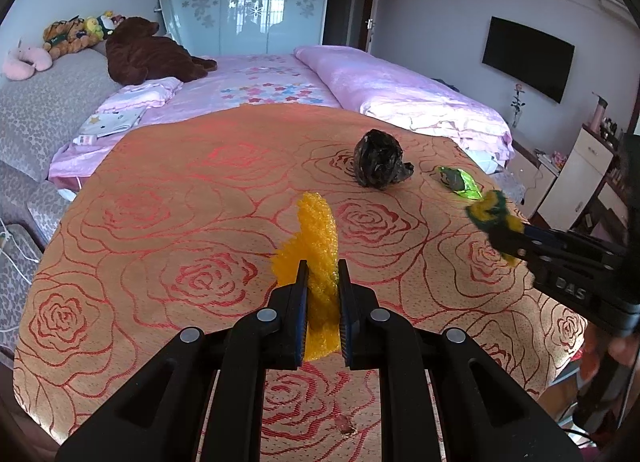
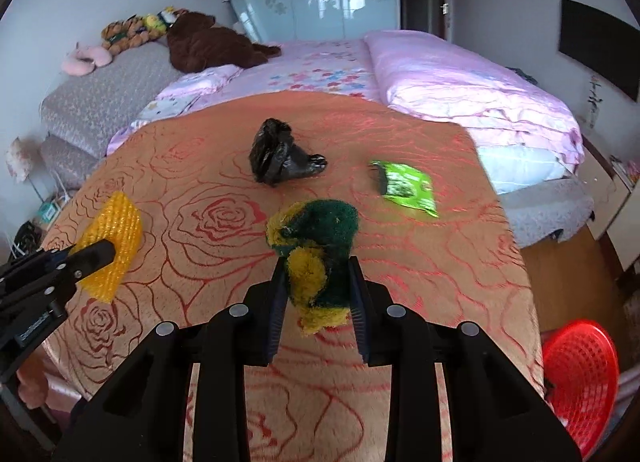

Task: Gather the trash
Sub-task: 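Grasp the green-yellow sponge with the right tool and lift it, then carry the yellow net and green-yellow sponge with both tools over the red wastebasket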

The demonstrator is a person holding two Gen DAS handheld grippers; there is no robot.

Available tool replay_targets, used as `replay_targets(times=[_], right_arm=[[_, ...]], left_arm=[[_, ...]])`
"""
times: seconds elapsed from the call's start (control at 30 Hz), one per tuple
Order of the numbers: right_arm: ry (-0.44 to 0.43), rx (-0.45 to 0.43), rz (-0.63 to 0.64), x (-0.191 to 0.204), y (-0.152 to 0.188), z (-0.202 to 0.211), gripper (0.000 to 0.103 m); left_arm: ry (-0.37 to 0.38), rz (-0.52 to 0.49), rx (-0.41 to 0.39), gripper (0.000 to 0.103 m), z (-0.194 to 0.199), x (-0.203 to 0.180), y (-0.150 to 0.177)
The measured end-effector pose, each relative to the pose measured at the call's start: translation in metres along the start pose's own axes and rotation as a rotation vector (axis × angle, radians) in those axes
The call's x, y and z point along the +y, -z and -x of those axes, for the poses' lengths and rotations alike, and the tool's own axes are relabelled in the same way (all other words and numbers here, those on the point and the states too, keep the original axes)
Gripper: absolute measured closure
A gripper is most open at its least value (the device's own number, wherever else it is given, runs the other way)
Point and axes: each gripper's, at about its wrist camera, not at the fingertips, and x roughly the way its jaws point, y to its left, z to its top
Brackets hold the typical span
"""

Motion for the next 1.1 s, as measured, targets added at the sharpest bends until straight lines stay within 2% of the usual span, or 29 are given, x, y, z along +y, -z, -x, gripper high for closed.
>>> replay_targets(times=[0.33, 0.8, 1.1], right_arm=[[0.062, -0.074, -0.05, -0.02, 0.009, 0.046, 0.074], [0.109, -0.104, -0.132, -0.058, 0.022, 0.08, 0.074], [0.156, -0.111, -0.185, -0.084, 0.029, 0.093, 0.074]], left_arm=[[0.024, -0.026, 0.0, 0.091, 0.002, -0.018, 0.004], [0.069, -0.073, 0.004, 0.091, 0.005, -0.046, 0.004], [0.124, -0.103, 0.006, 0.091, 0.004, -0.066, -0.006]])
